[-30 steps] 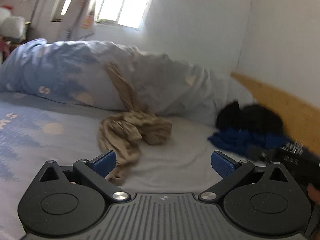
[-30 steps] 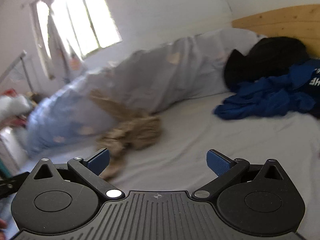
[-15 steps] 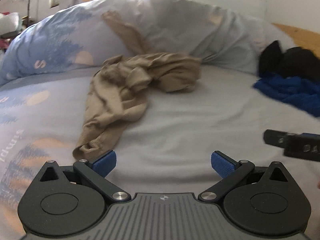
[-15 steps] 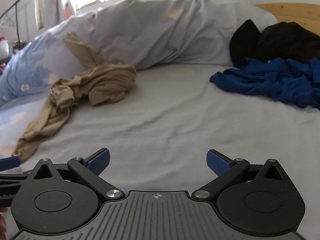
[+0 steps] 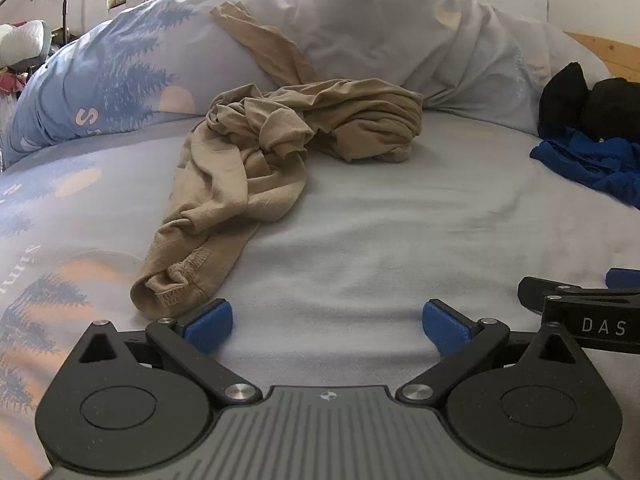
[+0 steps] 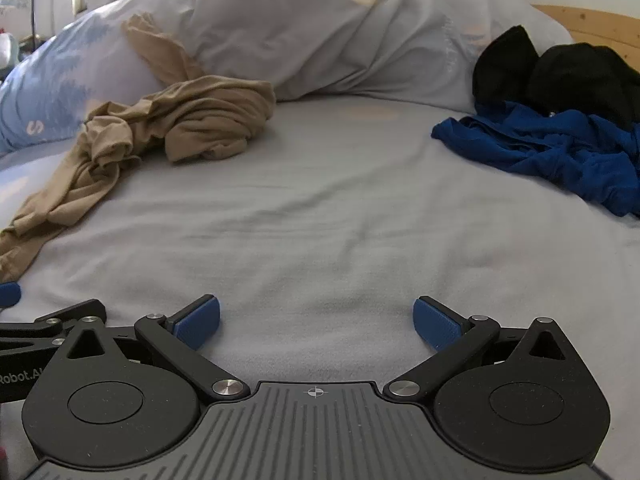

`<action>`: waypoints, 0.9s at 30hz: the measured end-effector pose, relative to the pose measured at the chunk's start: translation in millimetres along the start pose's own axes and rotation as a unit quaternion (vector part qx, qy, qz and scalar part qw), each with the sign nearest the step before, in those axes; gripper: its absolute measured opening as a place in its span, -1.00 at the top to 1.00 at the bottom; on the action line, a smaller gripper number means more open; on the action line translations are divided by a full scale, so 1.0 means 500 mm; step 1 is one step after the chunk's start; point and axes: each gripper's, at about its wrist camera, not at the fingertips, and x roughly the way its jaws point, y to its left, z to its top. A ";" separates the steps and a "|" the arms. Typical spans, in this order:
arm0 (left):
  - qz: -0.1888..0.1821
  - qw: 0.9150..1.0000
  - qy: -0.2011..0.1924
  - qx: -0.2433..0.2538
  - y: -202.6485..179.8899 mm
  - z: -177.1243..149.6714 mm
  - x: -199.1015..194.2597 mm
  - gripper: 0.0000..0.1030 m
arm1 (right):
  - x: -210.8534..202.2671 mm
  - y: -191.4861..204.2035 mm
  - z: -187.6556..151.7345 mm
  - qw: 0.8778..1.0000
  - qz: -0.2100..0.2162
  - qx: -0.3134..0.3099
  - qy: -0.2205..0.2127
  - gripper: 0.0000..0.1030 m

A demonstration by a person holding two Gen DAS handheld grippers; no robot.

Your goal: Fold clothes

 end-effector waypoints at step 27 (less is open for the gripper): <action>0.008 1.000 -0.008 -0.003 -0.021 0.002 0.005 -1.00 | -0.002 -0.012 0.005 1.000 0.004 -0.003 0.000 -1.00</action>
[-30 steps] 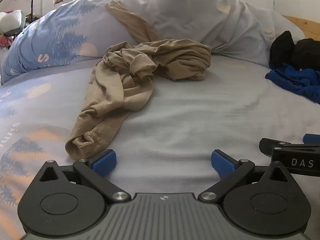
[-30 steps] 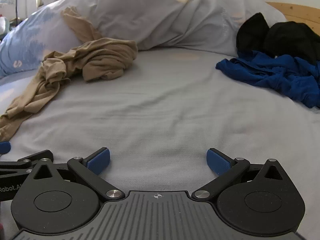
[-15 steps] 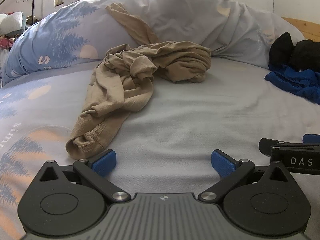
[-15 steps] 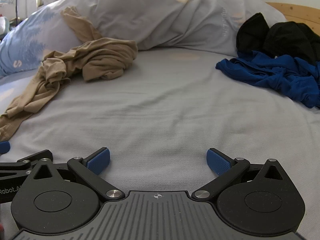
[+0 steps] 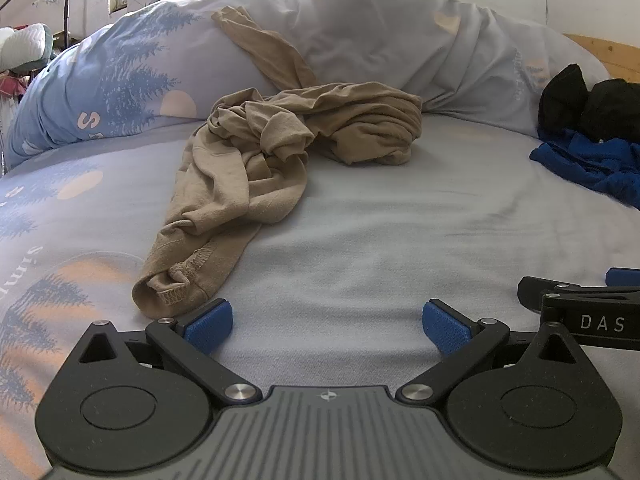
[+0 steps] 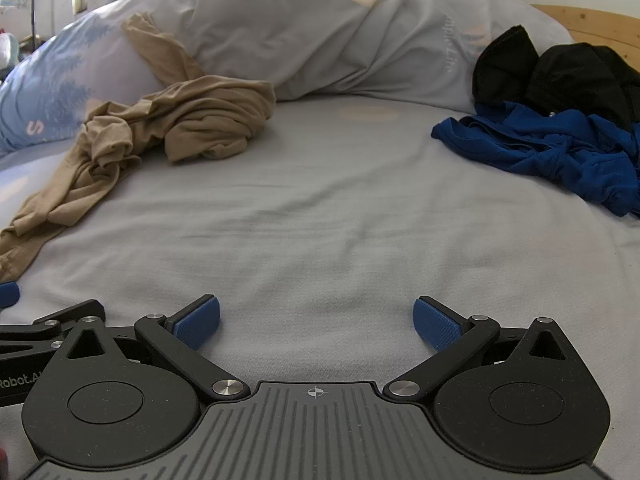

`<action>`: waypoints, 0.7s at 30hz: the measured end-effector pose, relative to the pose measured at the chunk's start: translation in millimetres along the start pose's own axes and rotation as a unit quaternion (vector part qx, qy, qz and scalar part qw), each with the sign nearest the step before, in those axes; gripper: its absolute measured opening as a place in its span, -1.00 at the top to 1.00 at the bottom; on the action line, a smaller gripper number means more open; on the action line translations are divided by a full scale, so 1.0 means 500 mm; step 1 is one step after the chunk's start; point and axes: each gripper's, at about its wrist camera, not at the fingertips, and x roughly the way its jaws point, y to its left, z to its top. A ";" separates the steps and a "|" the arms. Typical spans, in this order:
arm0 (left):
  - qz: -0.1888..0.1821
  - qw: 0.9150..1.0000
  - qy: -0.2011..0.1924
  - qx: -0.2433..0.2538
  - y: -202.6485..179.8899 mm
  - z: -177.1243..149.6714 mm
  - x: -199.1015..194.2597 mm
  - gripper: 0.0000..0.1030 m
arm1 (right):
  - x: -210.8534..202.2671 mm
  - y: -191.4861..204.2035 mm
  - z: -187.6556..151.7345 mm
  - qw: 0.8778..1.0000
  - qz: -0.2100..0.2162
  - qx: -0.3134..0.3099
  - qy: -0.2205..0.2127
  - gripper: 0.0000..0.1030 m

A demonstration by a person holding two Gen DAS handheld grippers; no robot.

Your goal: Fold clothes

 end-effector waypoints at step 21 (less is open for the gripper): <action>0.003 1.000 0.003 0.004 0.006 0.000 0.006 -1.00 | 0.001 -0.001 -0.001 1.000 0.001 0.000 0.000 -1.00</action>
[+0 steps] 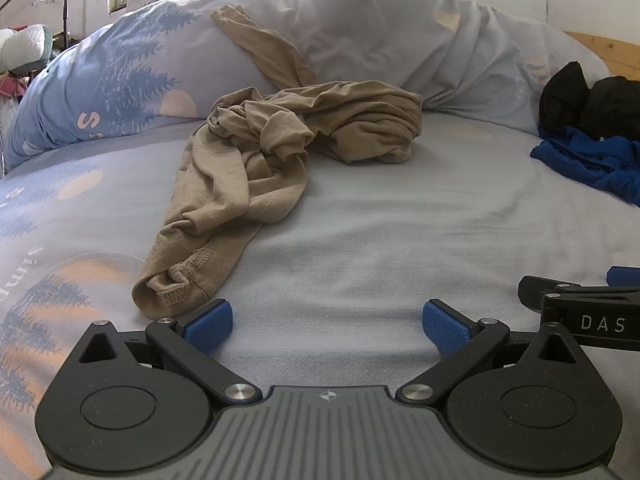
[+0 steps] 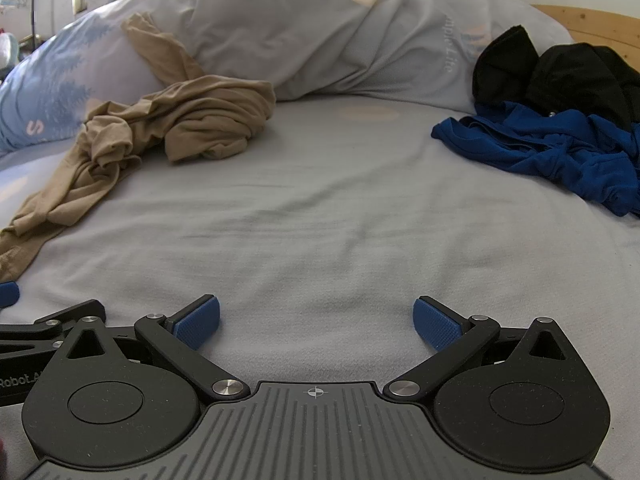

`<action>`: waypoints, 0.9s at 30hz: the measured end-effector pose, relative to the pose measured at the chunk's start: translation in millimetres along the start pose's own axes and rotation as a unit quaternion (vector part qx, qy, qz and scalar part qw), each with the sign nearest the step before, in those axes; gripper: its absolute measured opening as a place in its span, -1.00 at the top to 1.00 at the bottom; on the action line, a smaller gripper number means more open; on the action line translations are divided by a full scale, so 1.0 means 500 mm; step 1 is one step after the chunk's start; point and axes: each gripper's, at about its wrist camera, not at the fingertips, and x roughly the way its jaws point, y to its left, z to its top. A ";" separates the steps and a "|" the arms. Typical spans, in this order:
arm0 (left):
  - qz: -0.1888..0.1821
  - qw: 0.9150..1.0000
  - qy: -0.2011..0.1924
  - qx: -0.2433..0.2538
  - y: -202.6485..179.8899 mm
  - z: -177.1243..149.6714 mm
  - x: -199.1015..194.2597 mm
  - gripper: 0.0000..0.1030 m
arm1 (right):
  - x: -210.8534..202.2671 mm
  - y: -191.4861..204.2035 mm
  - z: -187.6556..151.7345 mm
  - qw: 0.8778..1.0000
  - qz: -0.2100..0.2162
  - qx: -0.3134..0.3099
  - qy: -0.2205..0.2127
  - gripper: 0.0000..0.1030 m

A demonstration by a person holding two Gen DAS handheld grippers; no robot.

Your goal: Fold clothes

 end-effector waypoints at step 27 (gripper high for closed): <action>0.000 1.000 -0.003 0.001 -0.004 -0.001 -0.001 -1.00 | 0.000 0.000 0.000 1.000 0.000 0.000 0.000 -1.00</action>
